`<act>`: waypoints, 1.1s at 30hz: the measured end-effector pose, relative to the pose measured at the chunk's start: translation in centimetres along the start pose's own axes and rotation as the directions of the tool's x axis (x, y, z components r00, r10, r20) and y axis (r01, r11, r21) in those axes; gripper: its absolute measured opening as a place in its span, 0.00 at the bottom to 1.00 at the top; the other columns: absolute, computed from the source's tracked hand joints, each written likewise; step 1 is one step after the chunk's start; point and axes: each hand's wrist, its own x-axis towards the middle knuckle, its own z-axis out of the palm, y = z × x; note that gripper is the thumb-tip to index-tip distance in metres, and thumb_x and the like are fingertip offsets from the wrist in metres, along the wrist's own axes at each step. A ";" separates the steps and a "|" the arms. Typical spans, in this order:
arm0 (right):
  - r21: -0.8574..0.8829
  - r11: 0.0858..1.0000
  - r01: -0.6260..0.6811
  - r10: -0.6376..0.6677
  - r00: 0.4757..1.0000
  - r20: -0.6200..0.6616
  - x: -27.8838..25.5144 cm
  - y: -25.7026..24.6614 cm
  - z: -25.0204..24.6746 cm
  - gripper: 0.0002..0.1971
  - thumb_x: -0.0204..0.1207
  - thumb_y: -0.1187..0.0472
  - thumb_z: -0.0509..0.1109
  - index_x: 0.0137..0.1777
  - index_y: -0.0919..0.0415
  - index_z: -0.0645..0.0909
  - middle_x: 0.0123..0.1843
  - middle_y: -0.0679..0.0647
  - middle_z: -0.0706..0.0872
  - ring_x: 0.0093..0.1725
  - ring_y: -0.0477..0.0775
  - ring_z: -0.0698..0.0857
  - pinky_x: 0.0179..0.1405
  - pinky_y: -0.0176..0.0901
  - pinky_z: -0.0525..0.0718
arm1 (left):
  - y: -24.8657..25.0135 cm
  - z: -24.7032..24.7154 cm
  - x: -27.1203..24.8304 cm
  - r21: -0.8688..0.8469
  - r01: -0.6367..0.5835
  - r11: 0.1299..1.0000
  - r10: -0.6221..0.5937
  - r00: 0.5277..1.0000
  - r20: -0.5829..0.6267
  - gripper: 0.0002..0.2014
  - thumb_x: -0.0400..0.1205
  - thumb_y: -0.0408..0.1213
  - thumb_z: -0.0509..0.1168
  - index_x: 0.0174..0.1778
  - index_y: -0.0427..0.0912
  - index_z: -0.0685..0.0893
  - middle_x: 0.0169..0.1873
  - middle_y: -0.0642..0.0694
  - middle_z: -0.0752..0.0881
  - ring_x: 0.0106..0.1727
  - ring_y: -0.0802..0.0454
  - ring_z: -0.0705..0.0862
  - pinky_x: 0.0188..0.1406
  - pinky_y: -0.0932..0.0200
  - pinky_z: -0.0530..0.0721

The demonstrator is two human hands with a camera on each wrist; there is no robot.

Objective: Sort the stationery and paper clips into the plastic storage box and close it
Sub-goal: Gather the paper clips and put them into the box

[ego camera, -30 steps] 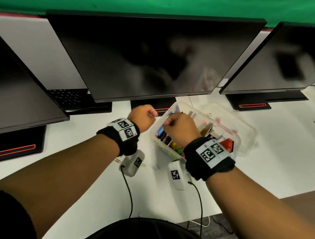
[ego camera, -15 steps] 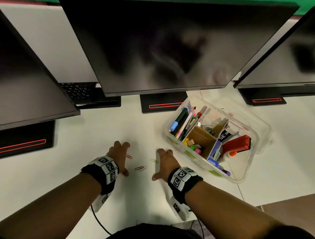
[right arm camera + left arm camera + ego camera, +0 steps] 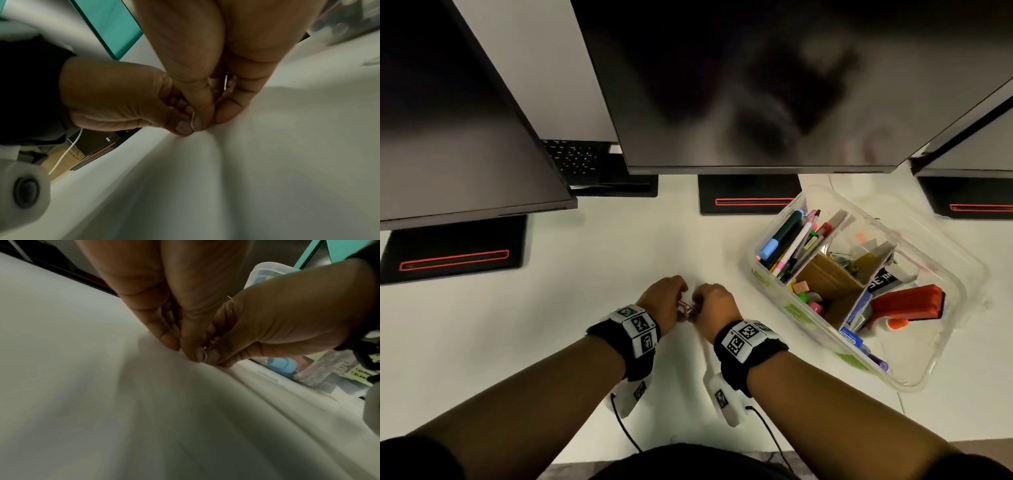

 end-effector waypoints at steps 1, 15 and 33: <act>0.005 1.000 0.001 -0.001 1.000 0.012 0.0 0.1 -0.1 0.20 0.72 0.65 0.73 0.64 0.64 0.80 0.64 0.62 0.80 0.62 0.59 0.81 0.56 0.35 0.74 | -0.2 -0.1 -0.1 -0.044 0.002 0.999 -0.003 1.000 -0.015 0.20 0.75 0.27 0.68 0.63 0.39 0.76 0.48 0.44 0.80 0.42 0.50 0.80 0.39 0.65 0.81; -0.110 0.988 0.113 -0.108 0.993 0.047 -0.1 1.3 0.5 0.14 0.76 0.64 0.69 0.61 0.63 0.84 0.60 0.62 0.81 0.61 0.60 0.81 0.59 0.41 0.75 | -0.9 0.4 -0.9 0.238 -0.082 0.968 0.087 0.996 -0.011 0.17 0.78 0.40 0.67 0.63 0.43 0.80 0.61 0.45 0.80 0.64 0.46 0.78 0.63 0.57 0.75; -0.208 0.970 0.129 -0.121 0.991 0.048 -1.4 1.2 1.1 0.13 0.81 0.62 0.59 0.57 0.67 0.81 0.60 0.64 0.82 0.60 0.61 0.81 0.57 0.44 0.76 | 0.9 0.0 -2.0 0.567 -0.300 0.767 0.180 0.949 0.258 0.14 0.85 0.36 0.53 0.64 0.37 0.75 0.62 0.39 0.78 0.63 0.42 0.77 0.56 0.52 0.76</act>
